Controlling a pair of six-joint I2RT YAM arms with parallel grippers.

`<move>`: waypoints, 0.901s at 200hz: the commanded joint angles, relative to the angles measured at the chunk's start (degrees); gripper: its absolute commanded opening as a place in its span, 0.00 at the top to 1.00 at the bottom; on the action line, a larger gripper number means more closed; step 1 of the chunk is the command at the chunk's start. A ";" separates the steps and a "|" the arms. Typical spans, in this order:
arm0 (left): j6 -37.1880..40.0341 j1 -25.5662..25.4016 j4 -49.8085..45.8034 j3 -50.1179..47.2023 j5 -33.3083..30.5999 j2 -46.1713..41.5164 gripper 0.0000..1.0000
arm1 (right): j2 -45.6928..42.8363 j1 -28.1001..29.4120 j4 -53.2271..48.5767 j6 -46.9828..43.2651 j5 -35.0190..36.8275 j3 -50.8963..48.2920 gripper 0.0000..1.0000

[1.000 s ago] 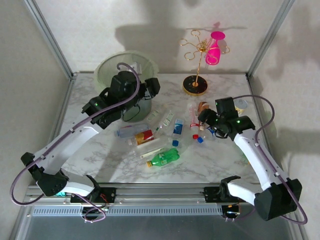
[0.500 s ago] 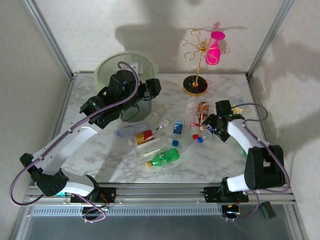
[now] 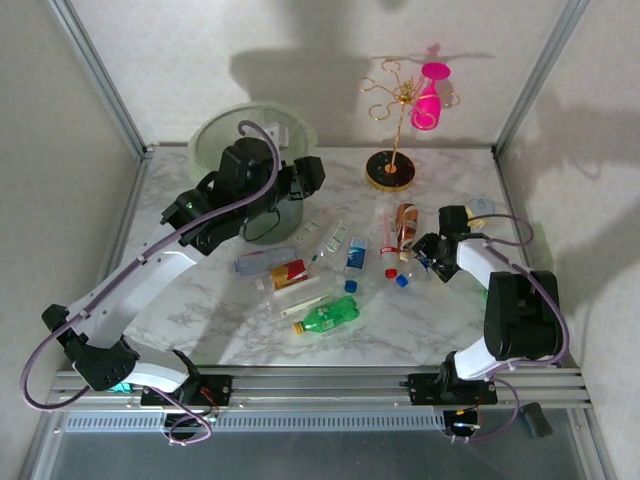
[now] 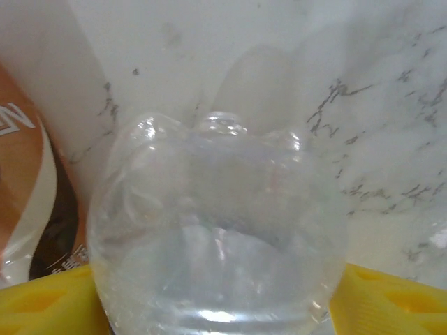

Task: Put the plastic bottles in the bin

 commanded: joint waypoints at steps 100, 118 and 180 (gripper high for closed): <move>2.22 -0.35 3.90 8.88 9.04 5.99 0.32 | -23.66 4.22 -8.92 2.98 2.02 2.59 0.46; 2.97 -0.40 5.85 8.48 10.01 5.58 0.32 | -29.12 5.49 -9.15 2.05 0.22 4.17 0.47; 2.50 -0.43 9.73 6.62 14.34 4.75 0.28 | -35.33 7.75 -10.01 -5.96 -12.88 17.73 0.49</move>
